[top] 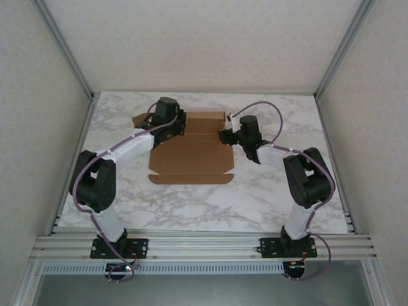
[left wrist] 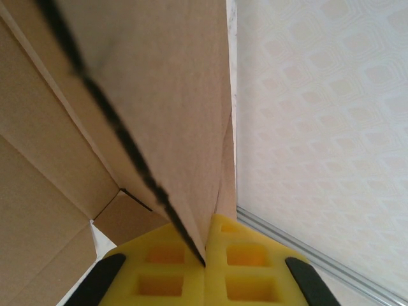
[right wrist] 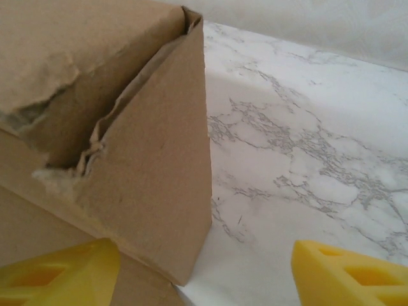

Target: Fold the paper box

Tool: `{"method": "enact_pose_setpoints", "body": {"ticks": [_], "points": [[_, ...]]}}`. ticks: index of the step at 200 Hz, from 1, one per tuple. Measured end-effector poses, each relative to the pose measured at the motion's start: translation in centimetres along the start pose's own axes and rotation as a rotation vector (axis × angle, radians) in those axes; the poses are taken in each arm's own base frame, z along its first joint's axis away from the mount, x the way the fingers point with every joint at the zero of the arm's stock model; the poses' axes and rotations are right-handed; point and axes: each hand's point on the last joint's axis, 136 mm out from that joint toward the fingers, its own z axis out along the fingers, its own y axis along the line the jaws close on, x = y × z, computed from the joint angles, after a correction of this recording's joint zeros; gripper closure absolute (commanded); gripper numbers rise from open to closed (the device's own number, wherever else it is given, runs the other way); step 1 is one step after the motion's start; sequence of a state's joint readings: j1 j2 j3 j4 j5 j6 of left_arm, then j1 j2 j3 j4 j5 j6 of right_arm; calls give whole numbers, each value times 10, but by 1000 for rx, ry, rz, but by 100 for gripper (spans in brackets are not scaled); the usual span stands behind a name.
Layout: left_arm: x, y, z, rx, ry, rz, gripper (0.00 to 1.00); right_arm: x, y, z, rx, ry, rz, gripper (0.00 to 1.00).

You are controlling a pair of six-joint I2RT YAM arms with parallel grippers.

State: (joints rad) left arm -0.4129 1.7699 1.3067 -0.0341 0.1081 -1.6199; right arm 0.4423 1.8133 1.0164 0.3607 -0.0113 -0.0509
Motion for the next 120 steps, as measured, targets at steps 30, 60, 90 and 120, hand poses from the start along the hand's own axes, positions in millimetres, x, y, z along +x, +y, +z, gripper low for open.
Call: {"method": "enact_pose_setpoints", "body": {"ticks": [30, 60, 90, 120], "points": [[0, 0, 0, 0, 0, 0, 100, -6, -1, 16, 102, 39, -43, 55], [0, 0, 0, 1, -1, 0, 100, -2, 0, 25, 199, 69, -69, 62], [-1, 0, 3, 4, -7, 0, 100, 0, -2, 31, 257, 85, -80, 78], [-3, -1, 4, 15, -17, -1, 100, -5, -1, 36, 324, 86, -68, 94]]}}
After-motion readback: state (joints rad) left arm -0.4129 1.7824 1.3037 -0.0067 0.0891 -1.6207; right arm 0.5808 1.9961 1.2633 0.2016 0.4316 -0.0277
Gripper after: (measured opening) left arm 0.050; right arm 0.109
